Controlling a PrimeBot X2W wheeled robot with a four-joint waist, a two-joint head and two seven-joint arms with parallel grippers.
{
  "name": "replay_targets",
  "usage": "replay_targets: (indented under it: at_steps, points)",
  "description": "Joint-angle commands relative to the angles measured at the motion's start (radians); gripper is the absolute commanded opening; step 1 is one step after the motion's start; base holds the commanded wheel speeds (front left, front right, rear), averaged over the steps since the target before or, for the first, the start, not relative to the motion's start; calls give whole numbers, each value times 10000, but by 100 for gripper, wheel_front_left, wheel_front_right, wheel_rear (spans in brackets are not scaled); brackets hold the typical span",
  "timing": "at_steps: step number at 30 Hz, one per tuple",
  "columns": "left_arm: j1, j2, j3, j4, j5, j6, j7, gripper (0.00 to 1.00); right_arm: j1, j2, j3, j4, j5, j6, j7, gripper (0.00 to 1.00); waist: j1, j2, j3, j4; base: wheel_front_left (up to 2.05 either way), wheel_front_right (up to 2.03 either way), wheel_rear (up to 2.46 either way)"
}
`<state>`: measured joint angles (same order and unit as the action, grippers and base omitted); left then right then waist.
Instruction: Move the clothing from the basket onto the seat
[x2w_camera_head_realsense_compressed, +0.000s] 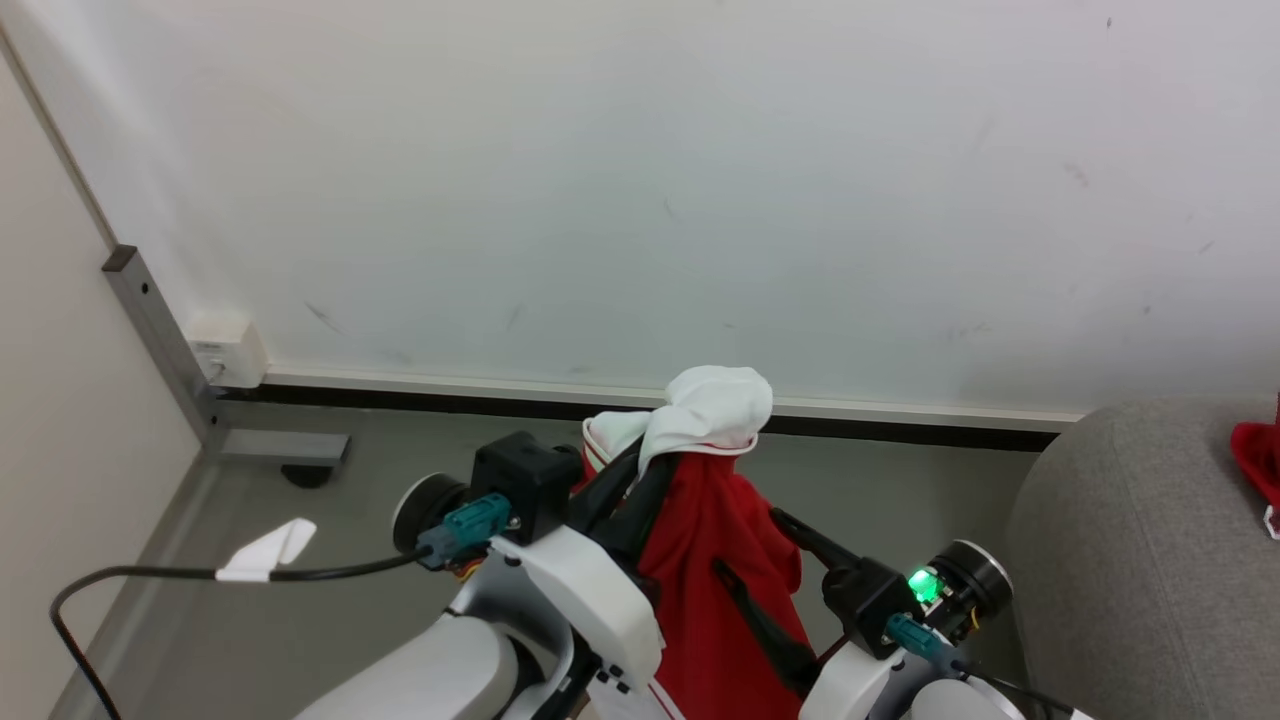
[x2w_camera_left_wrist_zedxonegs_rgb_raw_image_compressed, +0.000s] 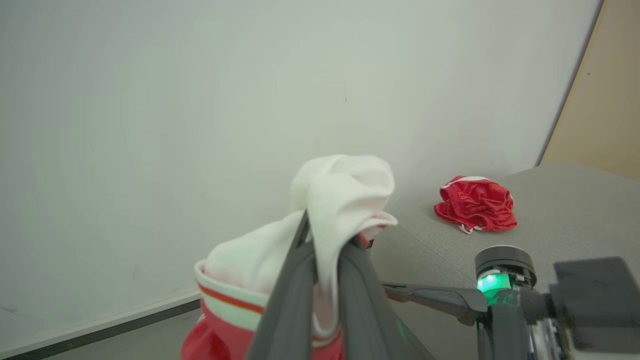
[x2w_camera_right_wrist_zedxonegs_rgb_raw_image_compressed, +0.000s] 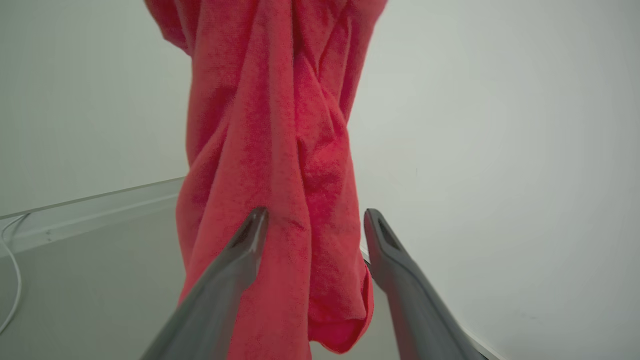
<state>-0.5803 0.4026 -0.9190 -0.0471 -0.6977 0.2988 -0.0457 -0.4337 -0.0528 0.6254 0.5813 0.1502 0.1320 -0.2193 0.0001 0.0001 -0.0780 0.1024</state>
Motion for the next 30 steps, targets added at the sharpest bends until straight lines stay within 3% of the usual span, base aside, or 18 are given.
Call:
replay_targets:
  at_steps: [1,9,10,11,12,19,20,22,23,24,30]
  points:
    - [-158,-37,-12,-45,104,-21,-20,0,-181,60,174,166,296,-26,-42,100,-1,-1,-8,48,0,0,0]
    - [-202,-291,-205,64,-45,-222,37,0,-819,26,1728,1065,1930,-26,-266,100,-1,-1,-46,191,0,0,0]
    - [-184,-301,-213,61,-60,-222,39,0,-866,24,1843,1153,2025,-26,-295,74,-1,-1,-45,183,0,0,0]
    - [-176,-299,-224,61,-65,-222,39,0,-911,25,1967,1216,2148,-26,-300,12,-1,-1,-44,175,0,0,0]
    - [-171,-292,-231,61,-75,-225,43,0,-961,36,2101,1259,2267,-26,-314,0,-1,-1,-42,164,0,0,0]
    - [-27,-119,-133,174,-94,-91,-56,0,-1275,29,2337,1520,2848,-26,-437,0,-1,-1,-4,-34,0,0,0]
    - [-8,-108,-119,199,-104,-63,-68,5,-1325,28,2278,1549,2875,-26,-449,0,-1,-1,8,-60,0,0,0]
    - [54,-62,-121,282,-142,-18,-23,39,-1372,30,2120,1537,2951,-26,-459,0,-1,-1,29,-100,0,0,0]
    - [90,-41,-126,319,-160,-15,18,65,-1380,33,2034,1504,2939,-26,-461,0,-1,-1,39,-122,0,0,0]
    - [107,-16,-137,356,-159,6,57,100,-1370,34,1942,1480,2903,-26,-461,0,-1,-1,48,-146,0,0,0]
    - [173,17,-188,453,-303,-42,124,100,-1299,33,1247,1421,2590,-26,-466,0,-1,-1,74,-244,0,0,0]
